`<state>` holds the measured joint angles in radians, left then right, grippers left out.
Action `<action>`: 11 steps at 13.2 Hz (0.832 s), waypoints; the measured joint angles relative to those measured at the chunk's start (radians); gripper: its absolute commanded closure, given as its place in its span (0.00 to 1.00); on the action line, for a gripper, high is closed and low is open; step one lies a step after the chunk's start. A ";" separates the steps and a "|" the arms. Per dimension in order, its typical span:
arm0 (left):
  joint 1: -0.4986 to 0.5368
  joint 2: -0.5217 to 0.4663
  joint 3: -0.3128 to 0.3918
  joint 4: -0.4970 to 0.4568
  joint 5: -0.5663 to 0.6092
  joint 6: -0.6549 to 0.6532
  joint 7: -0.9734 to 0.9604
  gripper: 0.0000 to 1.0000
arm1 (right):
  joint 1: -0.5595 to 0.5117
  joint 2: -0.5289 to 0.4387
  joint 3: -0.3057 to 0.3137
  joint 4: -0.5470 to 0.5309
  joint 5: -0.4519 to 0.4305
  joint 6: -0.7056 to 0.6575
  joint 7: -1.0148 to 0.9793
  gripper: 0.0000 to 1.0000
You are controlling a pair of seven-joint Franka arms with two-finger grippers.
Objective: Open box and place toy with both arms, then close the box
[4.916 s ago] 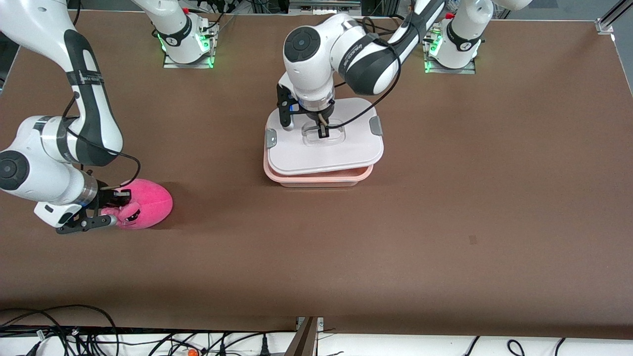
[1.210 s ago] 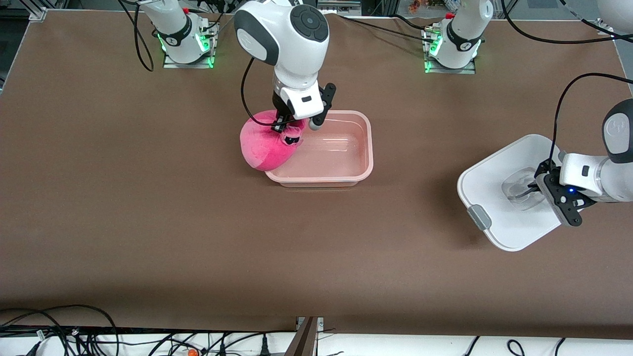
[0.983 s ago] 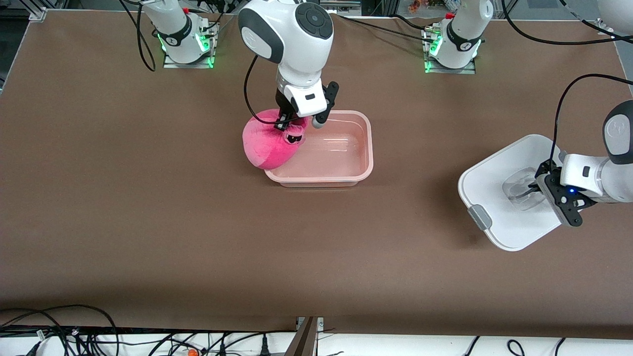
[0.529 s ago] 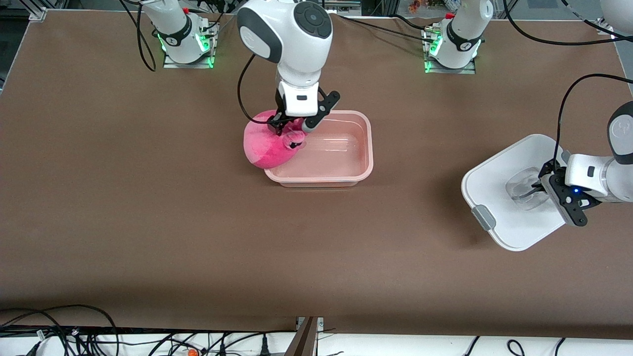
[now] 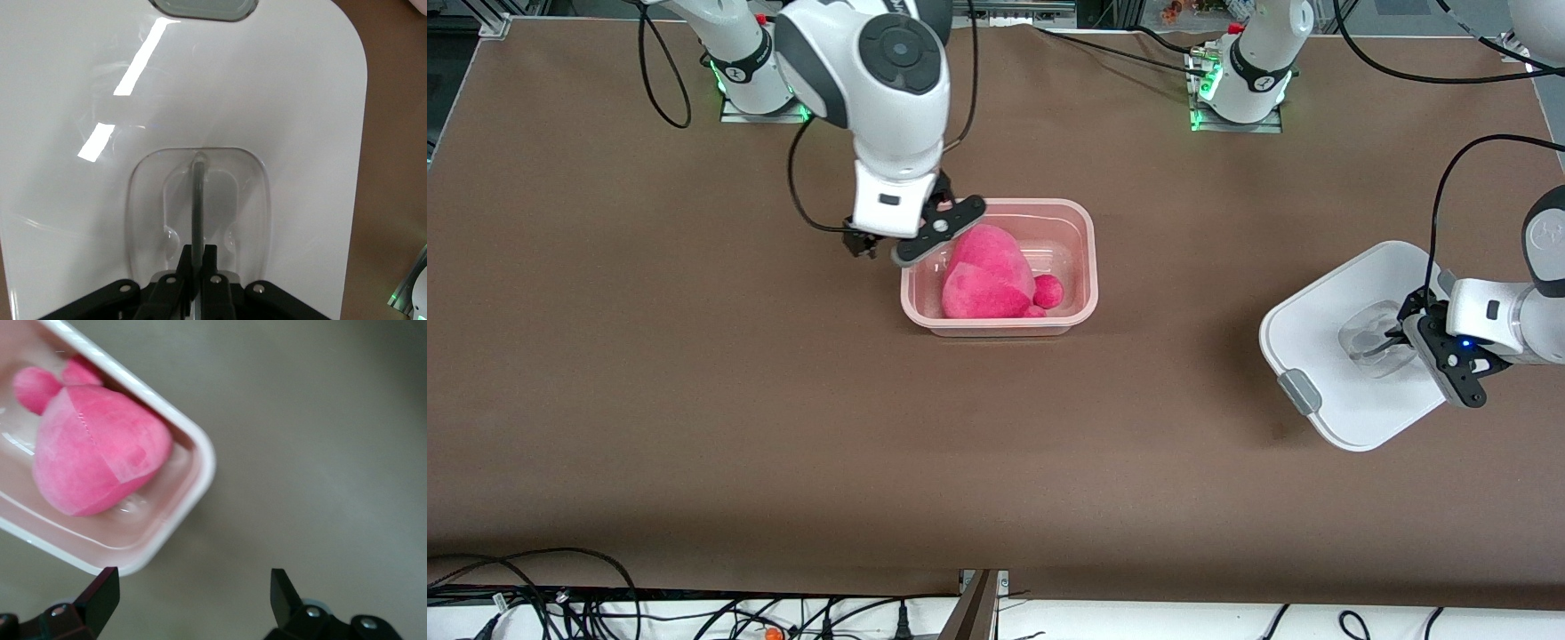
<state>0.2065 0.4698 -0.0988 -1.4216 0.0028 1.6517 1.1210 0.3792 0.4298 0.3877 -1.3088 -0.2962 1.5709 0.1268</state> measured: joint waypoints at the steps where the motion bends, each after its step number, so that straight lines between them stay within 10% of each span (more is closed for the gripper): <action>1: 0.000 0.000 0.000 0.000 0.000 0.000 0.000 1.00 | -0.036 -0.010 -0.005 0.008 0.009 -0.015 0.000 0.00; 6: -0.049 0.000 -0.023 -0.001 -0.002 -0.005 0.001 1.00 | -0.276 -0.046 -0.012 0.017 0.106 -0.069 -0.011 0.00; 11: -0.339 -0.001 -0.037 0.000 -0.005 -0.006 -0.029 1.00 | -0.424 -0.066 -0.053 0.017 0.115 -0.147 -0.043 0.00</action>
<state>-0.1321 0.4690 -0.1355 -1.4215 -0.0022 1.6453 1.0922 -0.0447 0.3637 0.3346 -1.2917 -0.1809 1.4239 0.0841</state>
